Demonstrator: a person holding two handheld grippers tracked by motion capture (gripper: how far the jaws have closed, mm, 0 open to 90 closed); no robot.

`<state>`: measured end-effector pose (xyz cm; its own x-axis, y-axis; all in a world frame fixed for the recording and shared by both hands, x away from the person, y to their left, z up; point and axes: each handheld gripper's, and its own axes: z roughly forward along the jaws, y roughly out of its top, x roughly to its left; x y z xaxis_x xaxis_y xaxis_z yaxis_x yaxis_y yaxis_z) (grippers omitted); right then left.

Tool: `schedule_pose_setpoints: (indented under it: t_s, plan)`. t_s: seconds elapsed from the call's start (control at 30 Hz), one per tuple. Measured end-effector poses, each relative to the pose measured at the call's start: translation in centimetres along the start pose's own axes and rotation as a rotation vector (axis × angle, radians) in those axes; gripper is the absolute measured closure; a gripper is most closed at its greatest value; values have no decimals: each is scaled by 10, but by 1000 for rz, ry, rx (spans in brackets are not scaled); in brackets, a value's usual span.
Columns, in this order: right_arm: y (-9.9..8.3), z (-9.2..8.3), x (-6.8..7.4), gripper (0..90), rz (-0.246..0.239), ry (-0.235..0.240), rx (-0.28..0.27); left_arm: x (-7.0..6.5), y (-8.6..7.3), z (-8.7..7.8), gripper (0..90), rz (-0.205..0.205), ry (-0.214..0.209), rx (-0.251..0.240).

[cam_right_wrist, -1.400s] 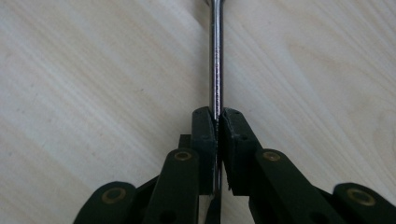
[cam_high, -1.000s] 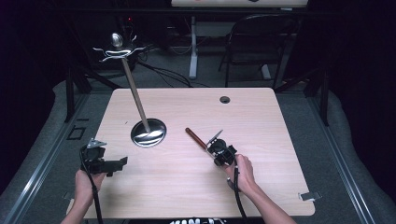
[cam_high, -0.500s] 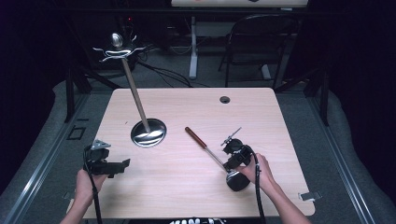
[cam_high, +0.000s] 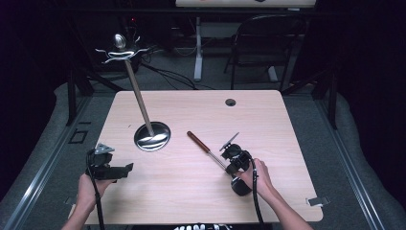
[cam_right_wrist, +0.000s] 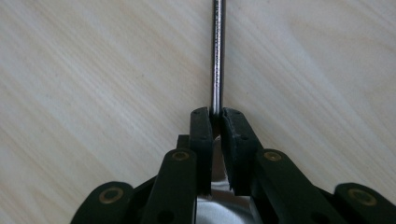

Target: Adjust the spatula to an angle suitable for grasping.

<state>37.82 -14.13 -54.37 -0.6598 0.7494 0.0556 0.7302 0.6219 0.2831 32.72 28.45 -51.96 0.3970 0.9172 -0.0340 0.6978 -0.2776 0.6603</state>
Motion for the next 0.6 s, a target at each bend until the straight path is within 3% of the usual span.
schedule_pose_setpoints:
  t_s: [0.1,0.13,0.23,0.3,0.4,0.43,0.47,0.6]
  plan:
    - [9,4,5,820,45,-5,-31,-2,1,1,110,-1,2,3]
    - [9,4,5,820,45,-5,-31,-2,1,1,109,-1,2,3]
    - [19,3,8,698,23,20,-62,-2,1,1,106,0,-1,5]
    - [18,-1,6,692,17,21,-75,-1,0,0,106,-3,-1,3]
    - [10,-17,-4,696,-11,-12,-57,1,-1,0,138,-3,-4,12]
    - [7,-24,-10,722,-33,-59,0,1,-1,1,160,-6,-2,13]
    - [-6,-27,-19,763,-10,-83,-11,1,-1,1,181,-6,-6,14]
    - [-20,-27,-31,814,0,-82,45,-2,0,2,190,3,-12,15]
